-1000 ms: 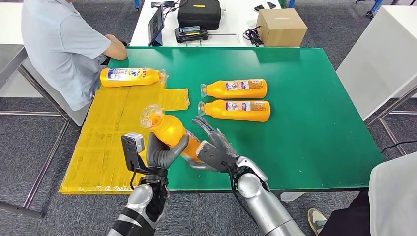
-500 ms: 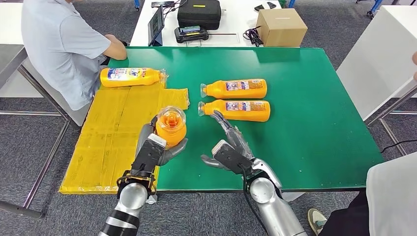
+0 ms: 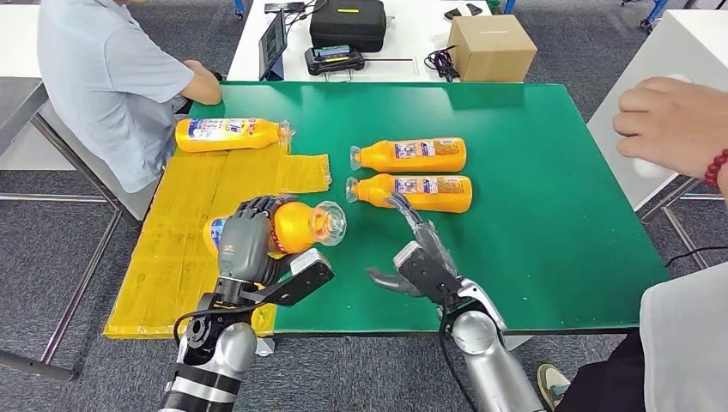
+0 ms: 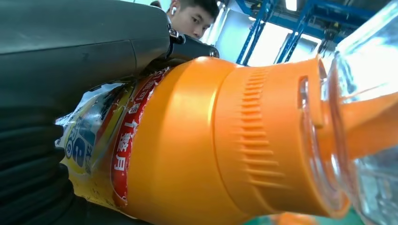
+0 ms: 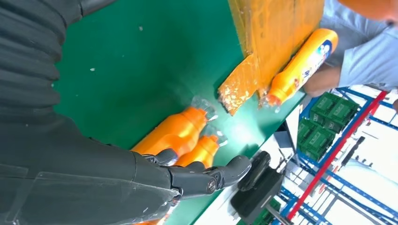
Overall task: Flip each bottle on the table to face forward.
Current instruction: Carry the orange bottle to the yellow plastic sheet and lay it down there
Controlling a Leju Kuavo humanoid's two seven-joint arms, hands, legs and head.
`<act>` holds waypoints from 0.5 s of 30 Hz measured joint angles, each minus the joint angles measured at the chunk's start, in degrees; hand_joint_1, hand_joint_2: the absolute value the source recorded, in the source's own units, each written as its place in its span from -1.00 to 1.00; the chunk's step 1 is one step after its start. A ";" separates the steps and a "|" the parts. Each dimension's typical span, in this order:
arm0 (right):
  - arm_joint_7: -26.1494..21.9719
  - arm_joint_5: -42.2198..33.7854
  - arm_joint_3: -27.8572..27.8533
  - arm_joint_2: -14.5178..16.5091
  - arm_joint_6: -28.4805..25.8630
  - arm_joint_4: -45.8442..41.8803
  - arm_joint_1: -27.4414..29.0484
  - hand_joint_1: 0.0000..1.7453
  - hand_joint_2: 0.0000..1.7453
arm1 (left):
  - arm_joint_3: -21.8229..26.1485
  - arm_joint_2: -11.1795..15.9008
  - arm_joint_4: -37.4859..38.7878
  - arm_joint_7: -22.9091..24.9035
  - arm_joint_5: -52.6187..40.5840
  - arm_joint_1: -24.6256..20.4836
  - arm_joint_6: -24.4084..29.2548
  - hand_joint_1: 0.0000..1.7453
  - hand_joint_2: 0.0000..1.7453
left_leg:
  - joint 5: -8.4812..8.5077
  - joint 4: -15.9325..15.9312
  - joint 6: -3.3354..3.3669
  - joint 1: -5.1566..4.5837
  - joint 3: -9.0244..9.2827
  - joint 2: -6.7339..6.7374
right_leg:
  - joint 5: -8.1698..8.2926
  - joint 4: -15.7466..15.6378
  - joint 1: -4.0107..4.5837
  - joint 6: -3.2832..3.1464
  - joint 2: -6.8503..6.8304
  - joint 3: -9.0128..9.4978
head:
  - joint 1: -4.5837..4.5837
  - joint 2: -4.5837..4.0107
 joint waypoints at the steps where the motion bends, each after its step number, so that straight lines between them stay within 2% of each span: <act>1: -0.22 -0.22 -0.34 -0.16 0.13 0.29 0.00 -1.00 1.00 | 0.25 0.08 0.71 0.08 -0.36 -0.21 0.21 1.00 1.00 | 0.00 0.00 0.00 0.00 0.00 0.01 | 0.00 0.00 0.00 0.00 0.00 0.00 | 0.00 0.00; 5: -0.77 -0.77 -1.23 -0.71 0.43 1.38 -0.13 -1.00 1.00 | 1.32 0.39 4.59 -0.01 -1.00 -1.85 -0.26 1.00 1.00 | 0.00 0.00 0.00 0.00 0.00 -0.04 | 0.00 0.00 0.01 0.00 -0.02 0.00 | 0.01 0.00; 9: -1.92 -1.84 -1.88 -1.36 0.90 3.22 -1.21 -1.00 1.00 | 1.94 1.81 13.46 0.00 -6.59 -5.30 2.44 1.00 1.00 | 0.03 0.00 -0.02 0.01 0.01 -0.03 | 0.01 0.02 0.01 0.00 -0.02 0.00 | 0.00 0.00; 12: -2.59 -2.48 -2.01 -1.87 1.21 4.32 -1.91 -1.00 1.00 | 1.85 2.97 20.58 2.18 -12.46 -7.74 4.99 1.00 1.00 | 0.05 0.00 -0.03 0.01 0.01 -0.04 | 0.01 0.02 0.00 0.00 -0.02 0.01 | 0.01 0.00; 15: -3.06 -3.23 -2.00 -2.47 1.42 5.10 -2.11 -1.00 1.00 | 0.04 4.58 26.99 6.56 -15.96 -9.79 6.19 1.00 1.00 | 0.05 0.01 -0.03 0.00 -0.01 -0.05 | 0.01 0.02 0.00 0.00 -0.02 0.00 | 0.01 0.00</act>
